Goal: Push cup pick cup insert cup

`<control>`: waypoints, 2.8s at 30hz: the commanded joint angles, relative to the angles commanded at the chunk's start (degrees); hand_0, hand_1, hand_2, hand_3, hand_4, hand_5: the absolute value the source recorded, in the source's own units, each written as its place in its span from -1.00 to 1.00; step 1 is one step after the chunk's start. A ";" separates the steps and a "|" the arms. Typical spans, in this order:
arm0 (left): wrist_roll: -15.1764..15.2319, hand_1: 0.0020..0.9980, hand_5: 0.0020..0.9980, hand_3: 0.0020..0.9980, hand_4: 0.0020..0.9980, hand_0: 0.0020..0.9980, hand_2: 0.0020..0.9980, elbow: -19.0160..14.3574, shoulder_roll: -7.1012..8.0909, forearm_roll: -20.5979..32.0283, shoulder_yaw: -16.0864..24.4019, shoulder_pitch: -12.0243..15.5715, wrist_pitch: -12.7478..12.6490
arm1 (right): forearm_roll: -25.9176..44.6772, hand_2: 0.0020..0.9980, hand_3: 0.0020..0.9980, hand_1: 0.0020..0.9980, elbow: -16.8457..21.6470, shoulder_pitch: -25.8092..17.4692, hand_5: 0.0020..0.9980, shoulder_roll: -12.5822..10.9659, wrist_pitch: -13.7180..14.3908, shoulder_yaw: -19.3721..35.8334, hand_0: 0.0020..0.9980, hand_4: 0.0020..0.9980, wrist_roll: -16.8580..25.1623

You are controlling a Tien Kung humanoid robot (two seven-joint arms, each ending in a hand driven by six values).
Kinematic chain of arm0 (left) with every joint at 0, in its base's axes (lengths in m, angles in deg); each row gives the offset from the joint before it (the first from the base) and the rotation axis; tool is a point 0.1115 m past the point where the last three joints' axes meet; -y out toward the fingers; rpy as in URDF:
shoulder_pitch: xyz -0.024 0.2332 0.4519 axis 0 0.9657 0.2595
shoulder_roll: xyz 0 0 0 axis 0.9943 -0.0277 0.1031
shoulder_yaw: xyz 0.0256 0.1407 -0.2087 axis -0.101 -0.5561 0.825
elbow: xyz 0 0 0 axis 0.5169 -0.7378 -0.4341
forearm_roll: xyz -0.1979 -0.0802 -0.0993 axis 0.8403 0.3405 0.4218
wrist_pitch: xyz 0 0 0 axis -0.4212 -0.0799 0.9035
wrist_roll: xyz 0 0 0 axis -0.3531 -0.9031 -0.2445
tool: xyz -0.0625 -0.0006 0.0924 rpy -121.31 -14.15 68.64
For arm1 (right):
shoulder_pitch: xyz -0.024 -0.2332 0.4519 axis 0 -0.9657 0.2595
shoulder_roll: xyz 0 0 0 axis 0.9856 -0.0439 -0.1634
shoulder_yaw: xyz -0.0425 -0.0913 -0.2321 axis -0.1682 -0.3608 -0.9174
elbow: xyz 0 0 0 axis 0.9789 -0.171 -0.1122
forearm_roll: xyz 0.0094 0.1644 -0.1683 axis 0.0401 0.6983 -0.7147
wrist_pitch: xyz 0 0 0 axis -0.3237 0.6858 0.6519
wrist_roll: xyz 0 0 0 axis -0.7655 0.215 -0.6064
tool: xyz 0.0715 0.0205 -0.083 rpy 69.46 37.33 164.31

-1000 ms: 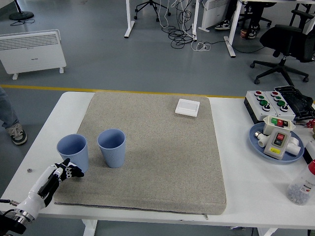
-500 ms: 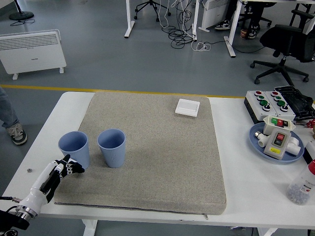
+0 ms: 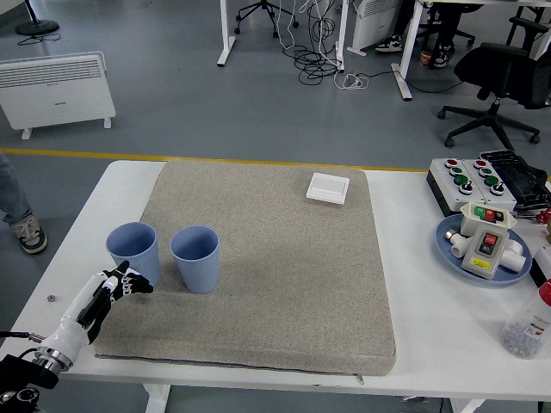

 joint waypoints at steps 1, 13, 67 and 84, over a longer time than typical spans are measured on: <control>0.01 0.04 1.00 -0.13 0.10 0.27 -0.03 0.31 -0.14 0.02 0.08 -0.19 -0.04 | -0.02 0.20 0.17 0.18 0.00 -0.01 0.08 0.02 -0.01 -0.01 0.36 -0.75 0.00; 0.53 0.04 1.00 -0.13 0.10 0.28 -0.03 3.67 -1.74 0.48 0.26 -3.14 -0.04 | -0.22 0.21 0.17 0.18 0.00 0.02 0.09 0.20 -0.05 -0.02 0.36 -0.75 -0.02; 6.07 0.05 1.00 -0.13 0.05 0.31 -0.02 18.22 -2.02 9.48 -14.88 -16.96 1.12 | -1.28 0.21 0.17 0.18 0.00 0.32 0.11 0.45 -0.32 -0.44 0.36 -0.77 -0.33; 6.43 0.06 1.00 -0.12 0.05 0.32 -0.02 19.80 -2.30 9.04 -15.02 -18.19 1.23 | -1.18 0.21 0.17 0.18 0.00 0.43 0.11 0.56 -0.27 -0.36 0.36 -0.77 -0.24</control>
